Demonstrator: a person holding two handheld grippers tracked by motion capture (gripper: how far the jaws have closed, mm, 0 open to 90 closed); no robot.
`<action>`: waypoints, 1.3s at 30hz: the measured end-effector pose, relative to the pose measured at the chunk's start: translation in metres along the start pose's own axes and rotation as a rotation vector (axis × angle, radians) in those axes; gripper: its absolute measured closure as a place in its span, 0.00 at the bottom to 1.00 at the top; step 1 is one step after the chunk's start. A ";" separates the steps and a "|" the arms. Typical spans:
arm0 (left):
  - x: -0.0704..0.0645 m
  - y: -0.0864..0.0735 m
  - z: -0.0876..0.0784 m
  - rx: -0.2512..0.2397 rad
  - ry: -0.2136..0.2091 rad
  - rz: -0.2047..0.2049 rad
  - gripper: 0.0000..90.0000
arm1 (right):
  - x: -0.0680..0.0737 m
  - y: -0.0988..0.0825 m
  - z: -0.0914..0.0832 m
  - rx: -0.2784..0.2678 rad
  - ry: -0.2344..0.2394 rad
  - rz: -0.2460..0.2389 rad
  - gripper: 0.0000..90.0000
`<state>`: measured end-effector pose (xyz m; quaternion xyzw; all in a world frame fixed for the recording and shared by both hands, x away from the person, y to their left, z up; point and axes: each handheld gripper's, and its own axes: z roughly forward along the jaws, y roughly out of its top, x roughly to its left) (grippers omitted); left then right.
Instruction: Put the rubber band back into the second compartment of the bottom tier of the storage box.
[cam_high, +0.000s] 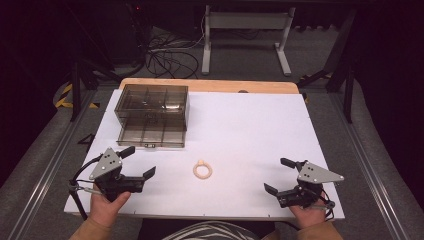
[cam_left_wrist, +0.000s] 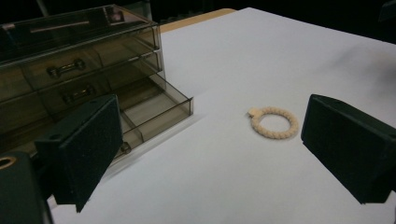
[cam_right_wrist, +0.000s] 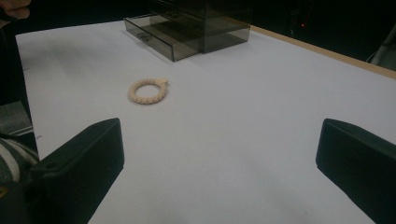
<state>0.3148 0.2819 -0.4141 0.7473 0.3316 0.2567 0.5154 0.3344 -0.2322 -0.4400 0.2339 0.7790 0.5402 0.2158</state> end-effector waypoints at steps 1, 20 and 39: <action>-0.001 0.002 0.002 0.001 -0.006 -0.002 0.07 | 0.000 0.000 0.000 0.002 0.001 0.001 0.02; -0.016 0.030 0.037 0.026 -0.067 0.035 0.08 | 0.001 0.000 0.001 0.001 0.013 0.002 0.02; -0.026 0.045 0.064 0.050 -0.112 0.026 0.10 | 0.000 -0.001 0.001 0.003 0.020 0.003 0.02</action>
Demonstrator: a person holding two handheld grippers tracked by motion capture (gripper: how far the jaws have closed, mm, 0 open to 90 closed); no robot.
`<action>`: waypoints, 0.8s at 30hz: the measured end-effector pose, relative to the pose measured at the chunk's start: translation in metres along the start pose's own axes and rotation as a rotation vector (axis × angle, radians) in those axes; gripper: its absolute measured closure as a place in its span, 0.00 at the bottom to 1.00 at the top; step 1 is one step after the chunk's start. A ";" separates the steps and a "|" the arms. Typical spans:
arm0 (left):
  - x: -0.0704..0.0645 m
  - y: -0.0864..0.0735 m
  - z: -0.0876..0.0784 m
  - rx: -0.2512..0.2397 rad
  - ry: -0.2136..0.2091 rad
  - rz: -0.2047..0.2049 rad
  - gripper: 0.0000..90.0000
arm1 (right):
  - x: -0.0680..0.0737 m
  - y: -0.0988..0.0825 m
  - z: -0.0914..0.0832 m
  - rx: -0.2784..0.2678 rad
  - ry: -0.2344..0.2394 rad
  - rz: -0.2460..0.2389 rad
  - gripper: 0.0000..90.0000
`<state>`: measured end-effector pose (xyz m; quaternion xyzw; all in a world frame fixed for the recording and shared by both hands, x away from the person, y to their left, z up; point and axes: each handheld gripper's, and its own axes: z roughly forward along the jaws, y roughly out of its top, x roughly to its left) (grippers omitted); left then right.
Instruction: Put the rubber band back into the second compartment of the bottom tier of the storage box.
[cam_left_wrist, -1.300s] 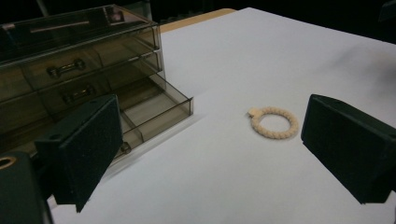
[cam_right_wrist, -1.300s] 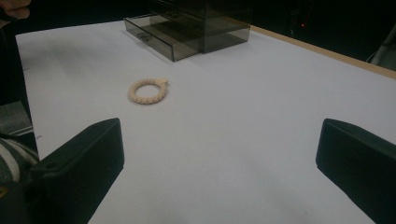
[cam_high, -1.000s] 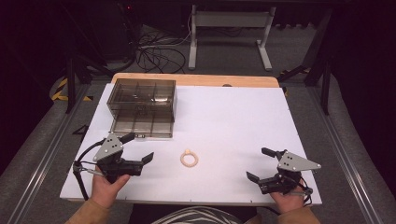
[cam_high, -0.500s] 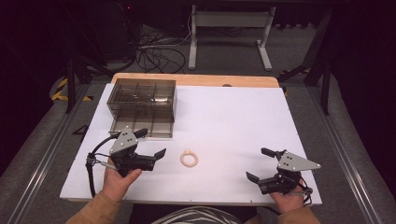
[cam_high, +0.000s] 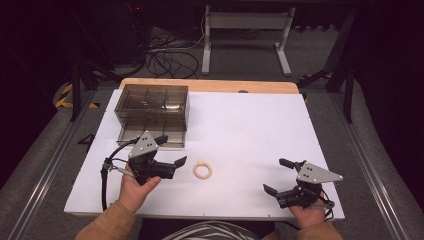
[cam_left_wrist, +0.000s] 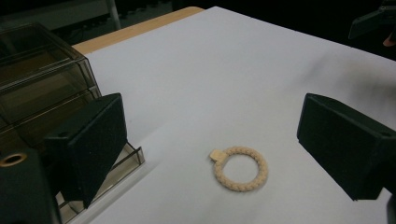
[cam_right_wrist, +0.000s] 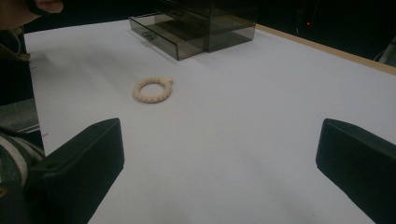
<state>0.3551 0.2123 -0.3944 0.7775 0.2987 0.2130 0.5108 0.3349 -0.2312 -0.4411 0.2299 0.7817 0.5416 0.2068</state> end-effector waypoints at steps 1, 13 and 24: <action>0.000 0.001 0.001 0.000 0.002 0.001 0.11 | 0.000 0.000 0.000 0.000 0.000 0.000 0.02; -0.004 0.008 0.022 0.042 -0.019 0.000 0.13 | 0.000 0.000 0.000 0.002 0.001 -0.002 0.02; -0.004 0.011 0.034 0.067 -0.061 -0.040 0.17 | -0.001 -0.001 0.000 0.003 0.004 -0.002 0.02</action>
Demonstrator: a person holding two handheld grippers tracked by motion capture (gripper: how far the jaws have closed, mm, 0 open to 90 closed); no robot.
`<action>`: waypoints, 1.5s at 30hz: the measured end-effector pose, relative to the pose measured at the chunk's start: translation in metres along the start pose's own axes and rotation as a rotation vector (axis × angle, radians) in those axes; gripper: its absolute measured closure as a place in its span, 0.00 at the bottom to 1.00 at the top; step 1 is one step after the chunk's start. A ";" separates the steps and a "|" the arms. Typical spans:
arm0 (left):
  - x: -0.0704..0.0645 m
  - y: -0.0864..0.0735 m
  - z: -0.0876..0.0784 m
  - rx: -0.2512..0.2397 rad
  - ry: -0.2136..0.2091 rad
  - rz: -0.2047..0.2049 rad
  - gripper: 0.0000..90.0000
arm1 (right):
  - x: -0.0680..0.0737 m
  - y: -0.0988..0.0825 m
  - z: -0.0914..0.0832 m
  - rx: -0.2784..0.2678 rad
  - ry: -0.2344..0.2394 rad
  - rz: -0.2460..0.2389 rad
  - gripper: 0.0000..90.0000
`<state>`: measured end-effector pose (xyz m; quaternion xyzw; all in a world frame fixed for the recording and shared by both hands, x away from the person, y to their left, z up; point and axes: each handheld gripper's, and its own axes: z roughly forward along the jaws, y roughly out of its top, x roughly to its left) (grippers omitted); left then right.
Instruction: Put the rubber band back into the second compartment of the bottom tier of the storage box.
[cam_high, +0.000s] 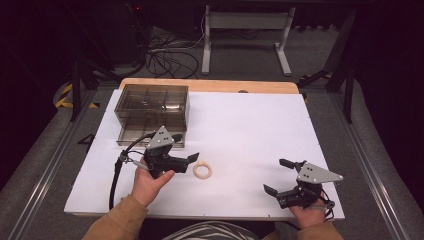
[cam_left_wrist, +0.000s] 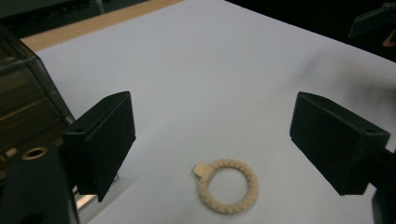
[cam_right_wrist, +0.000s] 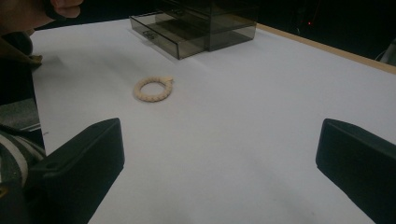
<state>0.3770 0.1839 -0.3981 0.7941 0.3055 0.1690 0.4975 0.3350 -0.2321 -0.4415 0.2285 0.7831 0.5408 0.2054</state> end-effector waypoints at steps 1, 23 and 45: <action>0.001 0.000 0.002 0.005 -0.012 -0.008 0.19 | 0.000 0.000 0.000 -0.002 0.003 0.001 0.02; 0.003 -0.005 0.019 0.134 -0.019 0.003 0.34 | 0.000 0.000 0.000 -0.003 0.012 -0.002 0.02; 0.007 -0.016 0.052 0.355 -0.026 -0.014 0.42 | 0.000 -0.001 0.001 0.003 0.018 0.002 0.02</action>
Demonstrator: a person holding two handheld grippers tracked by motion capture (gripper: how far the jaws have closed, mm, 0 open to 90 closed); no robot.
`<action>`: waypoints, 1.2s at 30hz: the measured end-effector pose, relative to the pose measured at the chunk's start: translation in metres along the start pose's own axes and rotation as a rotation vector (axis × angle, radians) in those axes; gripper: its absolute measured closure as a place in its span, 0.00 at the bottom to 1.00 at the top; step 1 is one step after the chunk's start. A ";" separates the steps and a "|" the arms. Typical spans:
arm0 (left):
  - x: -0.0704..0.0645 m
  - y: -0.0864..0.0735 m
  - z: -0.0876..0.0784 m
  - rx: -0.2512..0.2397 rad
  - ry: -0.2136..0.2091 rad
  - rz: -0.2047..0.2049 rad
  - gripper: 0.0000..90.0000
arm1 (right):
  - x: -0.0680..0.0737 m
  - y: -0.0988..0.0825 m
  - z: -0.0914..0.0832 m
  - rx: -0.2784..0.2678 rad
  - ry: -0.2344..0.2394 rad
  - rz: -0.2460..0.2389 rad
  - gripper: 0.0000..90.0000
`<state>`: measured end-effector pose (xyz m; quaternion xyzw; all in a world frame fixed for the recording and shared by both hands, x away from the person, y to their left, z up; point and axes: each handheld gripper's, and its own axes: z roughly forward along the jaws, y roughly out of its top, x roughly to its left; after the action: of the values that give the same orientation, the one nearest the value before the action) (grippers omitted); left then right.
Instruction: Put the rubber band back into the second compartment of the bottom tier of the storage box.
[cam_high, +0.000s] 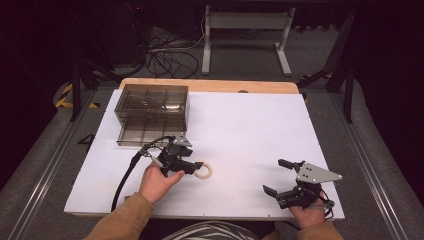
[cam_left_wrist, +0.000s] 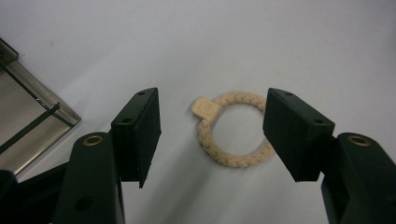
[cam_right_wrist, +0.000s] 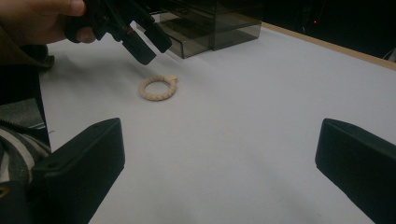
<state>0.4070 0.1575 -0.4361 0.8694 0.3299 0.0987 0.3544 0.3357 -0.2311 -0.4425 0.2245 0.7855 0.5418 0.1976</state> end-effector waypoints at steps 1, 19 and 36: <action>0.000 0.000 0.001 0.001 -0.004 -0.008 0.42 | 0.000 0.000 0.000 0.000 0.000 0.000 0.02; -0.003 0.005 0.017 0.146 0.001 -0.020 0.51 | 0.000 0.000 0.001 0.007 0.006 0.003 0.02; -0.005 0.005 0.023 0.166 0.041 -0.007 0.73 | 0.001 -0.001 0.001 0.009 0.007 0.004 0.02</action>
<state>0.4147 0.1388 -0.4493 0.8924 0.3470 0.0876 0.2747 0.3356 -0.2300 -0.4434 0.2249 0.7882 0.5394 0.1928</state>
